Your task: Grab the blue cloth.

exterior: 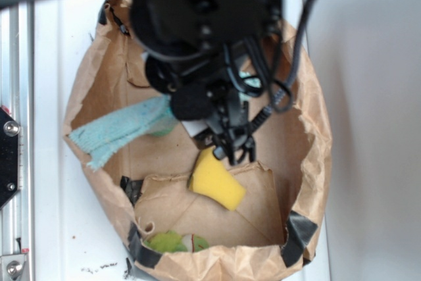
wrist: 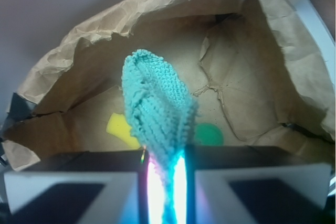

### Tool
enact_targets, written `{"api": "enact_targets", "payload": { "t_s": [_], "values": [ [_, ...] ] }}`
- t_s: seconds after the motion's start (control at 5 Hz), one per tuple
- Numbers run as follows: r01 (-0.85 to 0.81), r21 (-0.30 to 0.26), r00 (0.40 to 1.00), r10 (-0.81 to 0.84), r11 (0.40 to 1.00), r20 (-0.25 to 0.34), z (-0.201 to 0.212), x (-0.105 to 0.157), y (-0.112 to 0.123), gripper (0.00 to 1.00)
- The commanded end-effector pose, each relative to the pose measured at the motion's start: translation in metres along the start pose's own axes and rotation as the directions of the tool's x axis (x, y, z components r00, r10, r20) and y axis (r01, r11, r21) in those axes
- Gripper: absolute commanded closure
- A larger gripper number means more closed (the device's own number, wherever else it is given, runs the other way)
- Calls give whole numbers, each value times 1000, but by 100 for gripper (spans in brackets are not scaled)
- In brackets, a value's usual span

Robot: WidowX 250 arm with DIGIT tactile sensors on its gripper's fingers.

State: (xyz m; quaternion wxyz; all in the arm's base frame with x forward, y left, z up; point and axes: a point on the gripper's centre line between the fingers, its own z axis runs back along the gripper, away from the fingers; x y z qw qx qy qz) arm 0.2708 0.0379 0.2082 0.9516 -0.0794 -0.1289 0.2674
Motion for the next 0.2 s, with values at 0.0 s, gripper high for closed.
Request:
{"api": "enact_targets", "payload": {
  "t_s": [0.0],
  "values": [
    [-7,-22,988,10,1000,157,42,1,3,100]
  ]
}}
